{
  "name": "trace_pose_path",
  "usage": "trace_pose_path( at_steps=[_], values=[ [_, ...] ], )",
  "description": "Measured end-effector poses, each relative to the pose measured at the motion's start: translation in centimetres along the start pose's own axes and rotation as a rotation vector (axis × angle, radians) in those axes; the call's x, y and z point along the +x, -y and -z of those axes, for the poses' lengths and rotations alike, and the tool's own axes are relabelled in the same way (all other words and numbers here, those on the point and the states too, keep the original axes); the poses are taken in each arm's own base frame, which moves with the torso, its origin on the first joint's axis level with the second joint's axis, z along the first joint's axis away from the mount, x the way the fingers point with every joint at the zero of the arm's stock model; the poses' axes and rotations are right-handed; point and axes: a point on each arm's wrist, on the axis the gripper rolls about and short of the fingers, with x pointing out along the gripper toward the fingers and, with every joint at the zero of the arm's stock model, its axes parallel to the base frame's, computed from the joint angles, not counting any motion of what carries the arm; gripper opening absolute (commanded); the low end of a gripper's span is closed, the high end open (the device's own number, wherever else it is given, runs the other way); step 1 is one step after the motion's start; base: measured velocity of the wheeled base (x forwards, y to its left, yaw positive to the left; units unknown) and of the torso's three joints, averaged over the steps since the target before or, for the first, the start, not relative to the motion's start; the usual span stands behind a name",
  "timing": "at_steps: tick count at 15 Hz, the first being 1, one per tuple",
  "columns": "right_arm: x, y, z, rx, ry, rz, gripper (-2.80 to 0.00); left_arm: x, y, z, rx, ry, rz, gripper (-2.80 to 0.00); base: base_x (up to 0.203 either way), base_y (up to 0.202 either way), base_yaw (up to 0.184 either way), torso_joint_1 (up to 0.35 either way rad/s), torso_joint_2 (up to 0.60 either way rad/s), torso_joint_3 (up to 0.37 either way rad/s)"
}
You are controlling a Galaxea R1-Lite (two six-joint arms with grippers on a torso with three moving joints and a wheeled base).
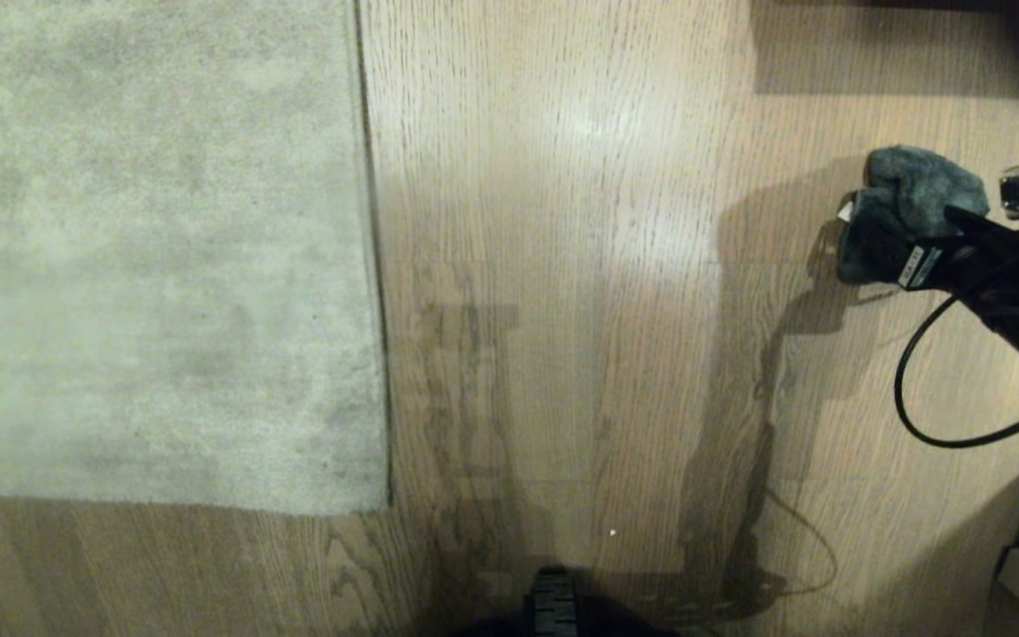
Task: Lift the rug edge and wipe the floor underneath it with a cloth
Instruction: Pick up the rag
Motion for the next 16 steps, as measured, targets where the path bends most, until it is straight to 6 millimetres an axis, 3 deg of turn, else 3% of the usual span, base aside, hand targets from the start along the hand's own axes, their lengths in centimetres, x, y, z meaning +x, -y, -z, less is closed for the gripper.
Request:
trace_pose_path(
  at_steps=[2, 3, 4, 16],
  values=[
    [0.50, 0.10, 0.27, -0.001, 0.033, 0.001, 0.00, 0.00, 0.00, 0.00, 0.000, 0.000, 0.000, -2.80, 0.000, 0.000, 0.000, 0.000, 0.00, 0.000],
    [0.63, 0.11, 0.42, -0.003, 0.046, 0.002, -0.45, 0.00, 0.00, 0.00, 0.000, 0.000, 0.000, -2.80, 0.000, 0.000, 0.000, 0.000, 0.00, 0.000],
    [0.72, 0.12, 0.65, -0.003, 0.046, 0.001, -2.80, 0.00, 0.00, 0.00, 0.000, 0.000, 0.000, -2.80, 0.000, 0.000, 0.000, 0.000, 0.00, 0.000],
    [0.55, 0.69, 0.96, -0.015, 0.036, 0.020, -2.80, 0.00, 0.00, 0.00, 0.000, 0.000, 0.000, -2.80, 0.000, 0.000, 0.000, 0.000, 0.00, 0.000]
  ],
)
